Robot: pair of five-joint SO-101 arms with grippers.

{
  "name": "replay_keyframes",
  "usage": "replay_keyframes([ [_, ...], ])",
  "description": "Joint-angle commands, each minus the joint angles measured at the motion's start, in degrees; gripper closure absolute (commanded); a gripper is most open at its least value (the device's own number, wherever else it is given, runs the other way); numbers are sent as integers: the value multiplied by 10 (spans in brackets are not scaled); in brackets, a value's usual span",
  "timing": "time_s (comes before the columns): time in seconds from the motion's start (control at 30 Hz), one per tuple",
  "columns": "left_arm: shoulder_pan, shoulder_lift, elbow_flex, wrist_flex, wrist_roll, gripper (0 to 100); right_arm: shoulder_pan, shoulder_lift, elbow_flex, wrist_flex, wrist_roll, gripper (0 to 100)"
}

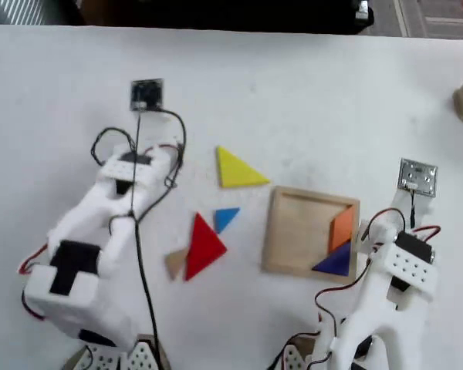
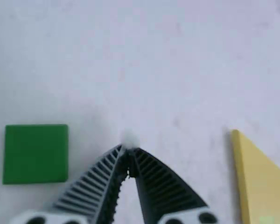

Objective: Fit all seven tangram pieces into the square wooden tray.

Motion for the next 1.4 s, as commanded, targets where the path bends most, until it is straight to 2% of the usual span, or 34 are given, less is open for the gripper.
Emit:
replay_keyframes([
  [0.0,-63,52,-113,41,91,974,-35,-8,-28,-9,-28,981],
  [0.13,-97,71,-142,58,105,974,-61,20,-35,-58,-68,981],
  [0.3,-102,69,-147,91,105,974,-80,154,-111,-66,-132,981],
  [0.47,-99,43,-136,103,104,976,-23,291,-207,-62,-152,981],
  [0.57,-96,17,-112,101,104,976,15,326,-235,-57,-154,981],
  [0.67,-96,1,-100,101,104,976,22,333,-246,-36,-154,981],
  [0.77,-96,1,-98,101,104,975,-30,347,-236,-35,-147,981],
  [0.83,-98,1,-98,101,104,975,-73,358,-230,-32,-116,981],
  [1.0,-101,1,-97,101,104,976,-136,360,-234,41,-59,981],
  [1.37,-101,1,-97,101,104,976,-228,328,-202,80,-16,981],
])
